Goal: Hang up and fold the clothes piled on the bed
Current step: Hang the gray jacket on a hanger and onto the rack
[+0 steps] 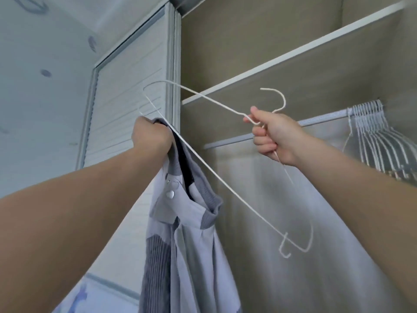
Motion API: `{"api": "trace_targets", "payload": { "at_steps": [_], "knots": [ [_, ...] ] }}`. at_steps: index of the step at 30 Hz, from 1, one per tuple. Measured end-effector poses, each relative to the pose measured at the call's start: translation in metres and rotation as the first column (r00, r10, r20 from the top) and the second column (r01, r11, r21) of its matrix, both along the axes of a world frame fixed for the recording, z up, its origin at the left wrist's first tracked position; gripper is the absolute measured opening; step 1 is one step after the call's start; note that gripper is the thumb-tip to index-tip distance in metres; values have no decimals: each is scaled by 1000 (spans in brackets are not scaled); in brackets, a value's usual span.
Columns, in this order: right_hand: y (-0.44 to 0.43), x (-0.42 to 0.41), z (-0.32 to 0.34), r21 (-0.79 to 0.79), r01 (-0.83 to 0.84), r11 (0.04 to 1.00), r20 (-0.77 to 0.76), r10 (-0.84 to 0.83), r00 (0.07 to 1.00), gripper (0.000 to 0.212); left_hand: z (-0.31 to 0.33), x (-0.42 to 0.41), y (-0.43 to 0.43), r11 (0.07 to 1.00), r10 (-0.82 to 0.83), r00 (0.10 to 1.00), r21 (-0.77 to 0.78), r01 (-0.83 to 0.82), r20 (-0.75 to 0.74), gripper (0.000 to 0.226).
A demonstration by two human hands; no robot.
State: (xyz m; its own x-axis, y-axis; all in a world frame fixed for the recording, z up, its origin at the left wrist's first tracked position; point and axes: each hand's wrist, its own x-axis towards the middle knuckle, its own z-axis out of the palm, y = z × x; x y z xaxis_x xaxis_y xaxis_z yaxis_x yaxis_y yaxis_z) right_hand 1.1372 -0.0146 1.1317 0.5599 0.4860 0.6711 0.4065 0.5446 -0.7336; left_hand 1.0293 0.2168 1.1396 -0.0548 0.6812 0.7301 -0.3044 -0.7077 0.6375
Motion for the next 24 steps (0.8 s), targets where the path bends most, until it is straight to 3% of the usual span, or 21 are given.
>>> {"api": "trace_targets", "payload": {
  "at_steps": [6,10,13,20,24],
  "knots": [
    [41,-77,-12,43,-127,991,43,125,991,25,-14,-107,32,993,113,994,-44,-113,-11,3],
    [54,-125,-13,69,-236,969,56,233,971,28,-14,-183,32,969,242,970,-37,-243,-21,17],
    [56,-159,-12,57,-312,948,88,307,948,32,-13,-244,23,935,352,936,-35,-353,-23,14],
    [46,-236,-28,12,-463,886,146,457,877,35,-27,-384,-29,768,639,765,11,-640,-81,8],
    [41,-285,-53,-22,-558,830,131,555,821,35,-46,-463,-67,645,759,636,26,-764,-136,21]
  ]
}}
